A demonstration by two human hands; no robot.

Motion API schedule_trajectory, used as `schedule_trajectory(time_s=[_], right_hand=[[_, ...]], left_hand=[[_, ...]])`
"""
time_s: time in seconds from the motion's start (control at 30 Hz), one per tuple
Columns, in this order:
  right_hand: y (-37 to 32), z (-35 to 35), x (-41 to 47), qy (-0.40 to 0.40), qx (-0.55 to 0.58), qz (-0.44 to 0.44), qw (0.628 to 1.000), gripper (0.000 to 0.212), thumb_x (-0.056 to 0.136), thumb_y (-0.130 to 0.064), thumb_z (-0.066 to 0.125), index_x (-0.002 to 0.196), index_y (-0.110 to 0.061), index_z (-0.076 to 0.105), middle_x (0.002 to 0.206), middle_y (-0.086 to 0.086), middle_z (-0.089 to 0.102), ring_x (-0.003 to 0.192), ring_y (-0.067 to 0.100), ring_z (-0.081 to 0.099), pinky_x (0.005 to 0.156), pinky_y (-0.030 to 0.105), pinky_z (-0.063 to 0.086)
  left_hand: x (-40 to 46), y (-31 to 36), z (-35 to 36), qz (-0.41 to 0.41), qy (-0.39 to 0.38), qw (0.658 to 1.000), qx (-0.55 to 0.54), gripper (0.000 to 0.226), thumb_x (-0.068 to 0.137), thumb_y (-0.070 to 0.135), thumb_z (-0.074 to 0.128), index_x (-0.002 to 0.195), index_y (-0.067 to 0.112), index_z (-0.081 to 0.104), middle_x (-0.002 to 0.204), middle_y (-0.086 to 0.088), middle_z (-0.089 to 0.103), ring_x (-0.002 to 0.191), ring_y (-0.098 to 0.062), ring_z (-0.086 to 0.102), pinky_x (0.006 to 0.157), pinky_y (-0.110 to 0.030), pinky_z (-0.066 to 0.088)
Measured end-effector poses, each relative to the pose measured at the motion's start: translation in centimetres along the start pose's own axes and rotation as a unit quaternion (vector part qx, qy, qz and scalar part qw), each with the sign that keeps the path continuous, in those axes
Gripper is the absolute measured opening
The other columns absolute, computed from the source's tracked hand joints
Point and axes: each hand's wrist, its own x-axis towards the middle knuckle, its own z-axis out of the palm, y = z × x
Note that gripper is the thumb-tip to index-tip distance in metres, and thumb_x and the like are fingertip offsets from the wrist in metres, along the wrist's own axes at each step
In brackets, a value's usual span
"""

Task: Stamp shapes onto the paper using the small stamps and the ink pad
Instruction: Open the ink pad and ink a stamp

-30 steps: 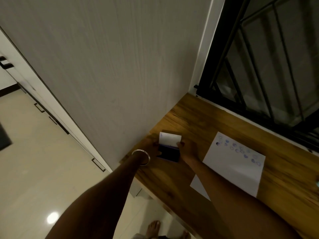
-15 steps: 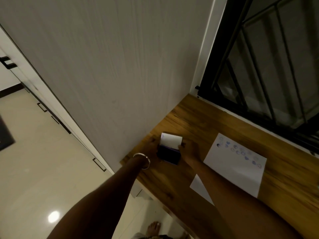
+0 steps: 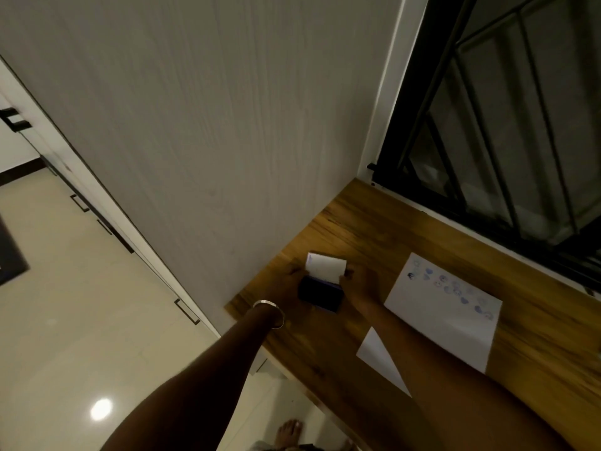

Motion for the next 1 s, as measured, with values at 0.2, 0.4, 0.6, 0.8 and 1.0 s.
schedule_trajectory(time_s=[0.2, 0.4, 0.6, 0.8, 1.0], right_hand=[[0.0, -0.3, 0.5, 0.001, -0.012, -0.011, 1.0, 0.023, 0.091, -0.003, 0.057, 0.11, 0.007, 0.065, 0.118, 0.023, 0.065, 0.111, 0.036, 0.062, 0.083, 0.035, 0.053], [0.2, -0.2, 0.9, 0.017, -0.021, -0.007, 1.0, 0.017, 0.089, 0.0, 0.058, 0.101, 0.009, 0.066, 0.111, 0.025, 0.067, 0.105, 0.038, 0.064, 0.078, 0.036, 0.054], [0.5, -0.1, 1.1, 0.027, -0.005, 0.006, 1.0, 0.016, 0.086, 0.004, 0.057, 0.097, 0.01, 0.067, 0.107, 0.026, 0.067, 0.102, 0.039, 0.065, 0.07, 0.029, 0.05], [0.7, -0.3, 1.2, 0.017, -0.002, 0.02, 1.0, 0.011, 0.085, 0.005, 0.055, 0.082, 0.007, 0.066, 0.098, 0.025, 0.068, 0.095, 0.038, 0.065, 0.068, 0.031, 0.052], [0.9, -0.6, 1.0, 0.016, -0.021, 0.015, 1.0, 0.013, 0.088, 0.002, 0.056, 0.085, 0.01, 0.066, 0.101, 0.025, 0.068, 0.098, 0.037, 0.066, 0.071, 0.03, 0.053]], left_hand=[[-0.4, 0.2, 1.2, -0.017, 0.031, 0.999, -0.001, 0.052, 0.09, 0.035, 0.059, 0.137, 0.016, 0.045, 0.145, -0.002, 0.044, 0.132, -0.02, 0.043, 0.115, -0.034, 0.032], [-1.2, 0.7, 1.7, -0.023, 0.076, 0.995, -0.058, 0.041, 0.088, 0.033, 0.057, 0.126, 0.019, 0.053, 0.13, -0.007, 0.057, 0.113, -0.028, 0.056, 0.095, -0.04, 0.049], [-1.3, 0.3, 2.6, -0.002, 0.035, 0.998, 0.045, 0.084, 0.071, 0.053, 0.072, 0.14, 0.022, 0.036, 0.144, -0.003, 0.042, 0.126, -0.025, 0.047, 0.102, -0.037, 0.044], [-1.2, 0.7, 2.7, -0.046, 0.014, 0.998, 0.049, 0.089, 0.069, 0.057, 0.071, 0.141, 0.021, 0.033, 0.145, -0.002, 0.037, 0.122, -0.028, 0.049, 0.096, -0.044, 0.05], [-1.3, 0.9, 2.7, -0.044, 0.021, 0.998, 0.046, 0.09, 0.071, 0.055, 0.072, 0.143, 0.02, 0.032, 0.147, -0.004, 0.033, 0.125, -0.029, 0.046, 0.1, -0.043, 0.047]])
